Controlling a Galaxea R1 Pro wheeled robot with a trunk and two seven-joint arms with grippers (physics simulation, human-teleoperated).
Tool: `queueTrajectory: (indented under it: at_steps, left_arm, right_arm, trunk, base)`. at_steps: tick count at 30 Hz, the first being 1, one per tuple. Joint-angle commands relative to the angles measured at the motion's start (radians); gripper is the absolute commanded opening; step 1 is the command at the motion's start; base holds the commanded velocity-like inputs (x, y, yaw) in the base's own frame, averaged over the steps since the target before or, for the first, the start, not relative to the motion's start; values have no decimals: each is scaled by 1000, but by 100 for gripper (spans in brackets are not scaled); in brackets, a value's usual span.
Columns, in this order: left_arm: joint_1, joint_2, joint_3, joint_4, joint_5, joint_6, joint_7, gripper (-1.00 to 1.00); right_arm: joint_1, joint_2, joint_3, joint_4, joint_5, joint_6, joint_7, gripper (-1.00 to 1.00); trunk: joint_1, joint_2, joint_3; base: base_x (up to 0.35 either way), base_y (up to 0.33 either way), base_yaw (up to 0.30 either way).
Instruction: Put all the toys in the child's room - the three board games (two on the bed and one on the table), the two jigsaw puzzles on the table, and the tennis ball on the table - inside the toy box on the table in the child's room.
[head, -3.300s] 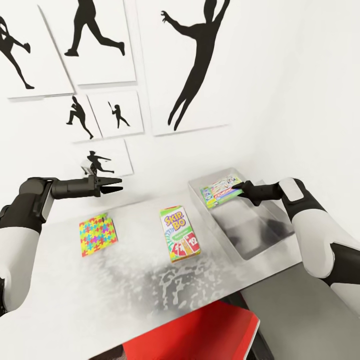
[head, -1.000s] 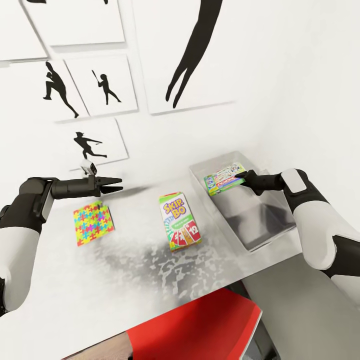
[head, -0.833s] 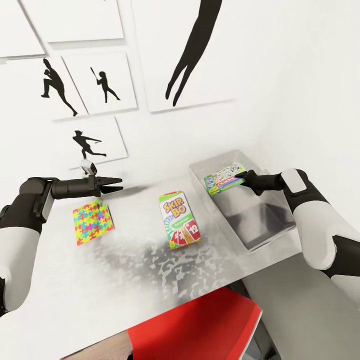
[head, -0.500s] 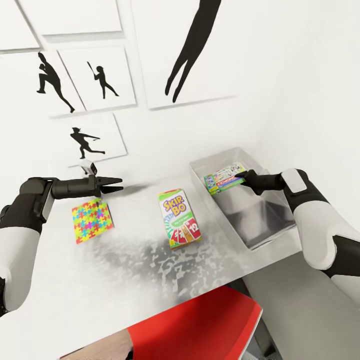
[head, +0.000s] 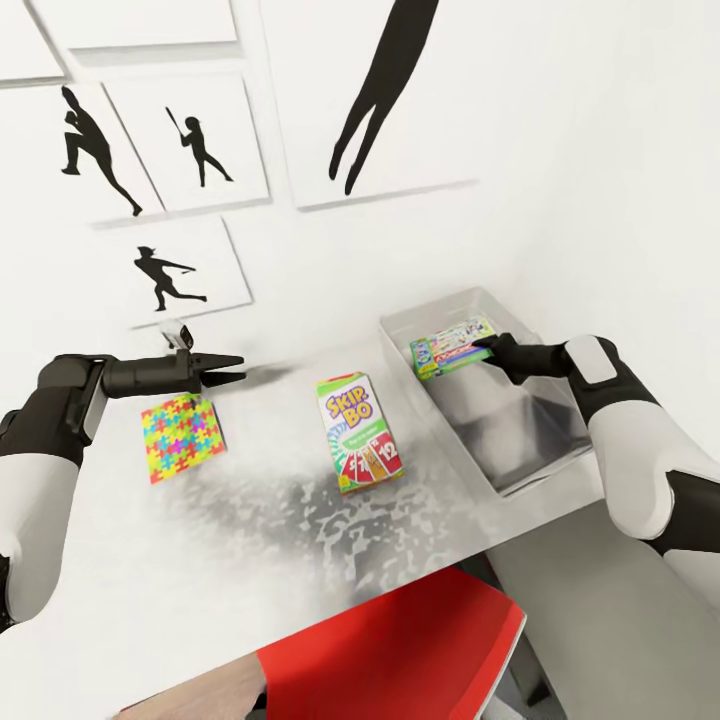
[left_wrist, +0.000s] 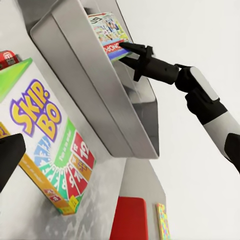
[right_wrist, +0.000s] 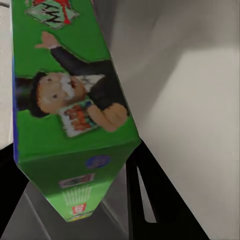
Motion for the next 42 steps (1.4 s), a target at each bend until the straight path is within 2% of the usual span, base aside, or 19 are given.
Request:
queueTrajectory:
  at_steps: [1, 8, 18, 25, 31, 32, 35, 42]
  left_arm:
    - [-1, 0, 0, 0, -3, 11, -5, 100]
    - [-1, -3, 0, 0, -4, 11, -5, 100]
    - [-1, -4, 0, 0, -5, 11, -5, 100]
    - [0, -4, 0, 0, -5, 11, -5, 100]
    - [-1, -3, -2, 0, -5, 11, -5, 100]
    - [0, 3, -6, 0, -3, 11, -5, 100]
    - [-1, -1, -5, 0, -2, 11, -5, 100]
    - [-1, -4, -5, 0, -2, 11, -5, 100]
  right_arm:
    - [0, 1, 0, 0, 52, 7, -9, -100]
    - [0, 2, 1, -3, 52, 4, -9, -100]
    - [0, 3, 3, -79, 52, 4, -9, -100]
    - [0, 3, 62, -94, 51, -10, -9, -100]
    - [0, 4, 82, -95, 51, -24, -9, -100]
    - [-7, 3, 86, -102, 14, -20, -8, -100]
    - [-21, 6, 102, -109, 13, -3, -7, -100]
    - [-2, 16, 80, -105, 13, -19, -6, -100]
  trunk:
    - [1, -1, -2]
    - [1, -1, -3]
    - [1, -1, -16]
    - [1, -1, -23]
    - [1, -1, -23]
    - [1, -1, -23]
    - [1, -1, -23]
    - [1, -1, -23]
  base:
    - [0, 0, 0]
    - [0, 0, 0]
    - [0, 0, 0]
    - [0, 0, 0]
    - [0, 0, 0]
    - [0, 0, 0]
    - [0, 0, 0]
    - [0, 0, 0]
